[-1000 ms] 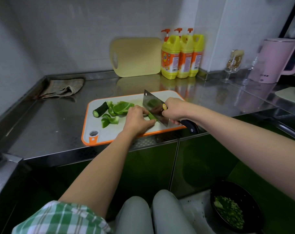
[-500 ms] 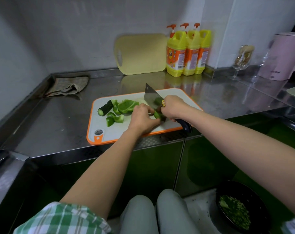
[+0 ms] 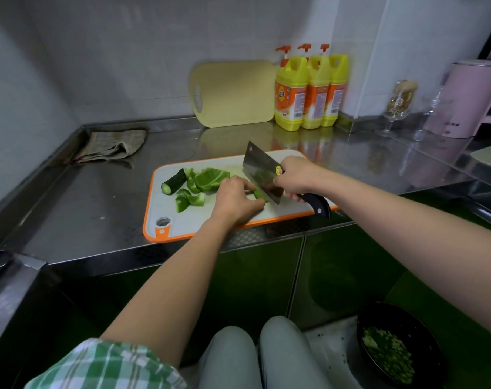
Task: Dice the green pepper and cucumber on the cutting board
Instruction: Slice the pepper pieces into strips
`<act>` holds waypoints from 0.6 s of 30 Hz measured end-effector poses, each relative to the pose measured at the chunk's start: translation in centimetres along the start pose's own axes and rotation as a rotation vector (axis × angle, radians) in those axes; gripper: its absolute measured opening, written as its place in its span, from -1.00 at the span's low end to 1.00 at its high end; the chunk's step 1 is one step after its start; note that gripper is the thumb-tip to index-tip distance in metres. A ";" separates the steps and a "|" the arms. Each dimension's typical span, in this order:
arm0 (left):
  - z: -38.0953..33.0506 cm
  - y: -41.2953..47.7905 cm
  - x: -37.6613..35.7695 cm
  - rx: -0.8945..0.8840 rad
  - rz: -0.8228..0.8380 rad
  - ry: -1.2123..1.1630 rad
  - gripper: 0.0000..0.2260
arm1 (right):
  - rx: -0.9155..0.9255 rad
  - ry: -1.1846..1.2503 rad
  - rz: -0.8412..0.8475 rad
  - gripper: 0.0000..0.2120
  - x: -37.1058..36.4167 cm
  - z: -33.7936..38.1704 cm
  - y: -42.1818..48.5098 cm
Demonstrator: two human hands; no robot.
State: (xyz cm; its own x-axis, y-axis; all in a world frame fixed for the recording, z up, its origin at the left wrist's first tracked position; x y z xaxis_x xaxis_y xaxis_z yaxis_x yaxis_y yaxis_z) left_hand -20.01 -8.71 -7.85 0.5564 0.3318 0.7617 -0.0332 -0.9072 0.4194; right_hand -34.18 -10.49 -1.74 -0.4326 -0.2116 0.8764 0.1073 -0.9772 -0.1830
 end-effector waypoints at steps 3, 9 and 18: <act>0.0 -0.1 0.0 0.001 -0.019 -0.018 -0.70 | 0.003 -0.050 0.001 -0.73 -0.2 -0.1 -0.9; 0.0 -0.1 0.0 0.006 -0.028 -0.049 -0.64 | 0.029 -0.063 -0.027 -0.77 -0.1 -0.7 -0.8; 0.5 0.0 -0.2 0.009 -0.021 -0.057 -0.64 | 0.059 -0.110 -0.030 -0.79 -0.4 -0.6 -1.5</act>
State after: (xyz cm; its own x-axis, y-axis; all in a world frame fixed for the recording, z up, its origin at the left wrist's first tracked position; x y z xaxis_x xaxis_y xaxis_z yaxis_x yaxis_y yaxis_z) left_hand -19.69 -8.94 -8.22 0.6032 0.3358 0.7235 -0.0137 -0.9026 0.4304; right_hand -34.69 -8.91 -2.06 -0.3357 -0.1759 0.9254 0.1499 -0.9799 -0.1319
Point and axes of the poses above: each hand's wrist, its own y-axis towards the middle knuckle, its own x-axis out of the back of the hand, z = x × y, the point moved 4 cm from there along y, towards the middle knuckle, and after that the axes turned 10 degrees about -x, right-handed, at the moved point
